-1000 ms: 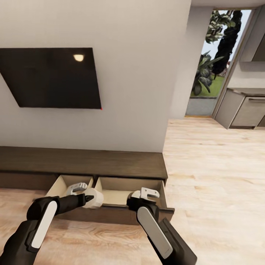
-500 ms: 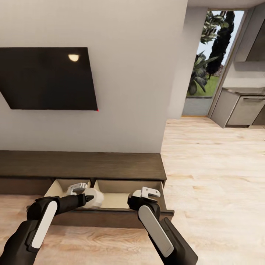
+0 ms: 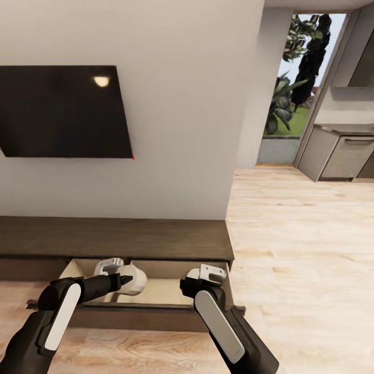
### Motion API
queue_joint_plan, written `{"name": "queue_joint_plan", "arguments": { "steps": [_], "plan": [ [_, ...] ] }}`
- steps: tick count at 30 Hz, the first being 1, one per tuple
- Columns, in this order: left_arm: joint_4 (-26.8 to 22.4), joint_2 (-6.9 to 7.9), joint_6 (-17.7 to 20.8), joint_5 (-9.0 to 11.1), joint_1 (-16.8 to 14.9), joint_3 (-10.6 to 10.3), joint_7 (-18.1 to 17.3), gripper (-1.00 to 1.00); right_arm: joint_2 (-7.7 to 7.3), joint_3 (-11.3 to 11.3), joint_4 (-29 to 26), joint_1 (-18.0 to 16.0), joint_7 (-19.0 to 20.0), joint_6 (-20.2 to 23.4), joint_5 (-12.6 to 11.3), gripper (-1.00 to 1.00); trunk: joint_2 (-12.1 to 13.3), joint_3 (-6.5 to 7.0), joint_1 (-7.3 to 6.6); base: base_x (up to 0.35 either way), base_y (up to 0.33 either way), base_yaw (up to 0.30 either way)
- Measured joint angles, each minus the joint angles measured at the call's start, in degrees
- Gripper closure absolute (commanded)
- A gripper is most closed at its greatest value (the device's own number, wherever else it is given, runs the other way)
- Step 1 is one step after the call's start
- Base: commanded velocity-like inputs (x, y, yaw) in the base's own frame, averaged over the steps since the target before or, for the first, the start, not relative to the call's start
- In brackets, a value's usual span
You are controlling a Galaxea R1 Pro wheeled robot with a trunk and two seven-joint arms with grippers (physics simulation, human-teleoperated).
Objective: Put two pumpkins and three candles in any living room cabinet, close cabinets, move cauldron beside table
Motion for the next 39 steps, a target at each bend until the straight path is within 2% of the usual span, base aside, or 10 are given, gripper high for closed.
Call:
{"name": "queue_joint_plan", "arguments": {
  "steps": [28, 29, 31, 32, 36, 38, 39],
  "plan": [
    [0.09, -0.08, -0.16, 0.01, -0.01, -0.20, 0.21, 1.00, 0.00, 0.17, 0.22, 0.00, 0.00, 0.00, -0.05, 1.00, 0.00, 0.00, 0.00, 0.097, -0.082, 0.000],
    [0.09, -0.40, -0.25, -0.04, 0.00, -0.29, 0.38, 1.00, 0.00, 0.18, 0.22, 0.00, 0.00, 0.00, -0.05, 1.00, 0.00, 0.00, 0.00, 0.004, -0.003, 0.000],
    [0.10, -1.94, -0.43, -0.04, 0.01, -0.44, 1.06, 1.00, 0.00, 0.19, 0.22, 0.00, 0.00, 0.01, -0.06, 1.00, 0.00, 0.00, 0.00, 0.002, -0.002, 0.000],
    [0.13, -2.90, -0.49, -0.26, 0.01, -0.49, 2.00, 1.00, 0.00, 0.21, 0.25, 0.00, 0.00, 0.01, -0.07, 1.00, 0.00, 0.00, 0.00, 0.000, 0.000, 0.000],
    [0.38, -7.44, -0.73, -1.45, 0.01, -1.68, 13.98, 1.00, 0.00, 0.35, 0.87, 0.00, -0.01, 0.03, -0.03, 1.00, 0.00, 0.00, 0.00, 0.000, 0.000, 0.000],
    [0.48, -8.99, -0.94, -1.21, 0.01, -2.62, 19.79, 1.00, 0.00, 0.36, 1.71, 0.01, -0.01, 0.02, 0.04, 1.00, 0.00, 0.00, 0.00, 0.000, 0.000, 0.000],
    [0.53, -9.42, -0.98, -1.38, 0.01, -2.87, 21.63, 1.00, 0.00, 0.36, 2.10, 0.00, -0.01, 0.00, 0.10, 1.00, 0.00, 0.00, 0.00, 0.000, 0.000, 0.000]
  ]
}}
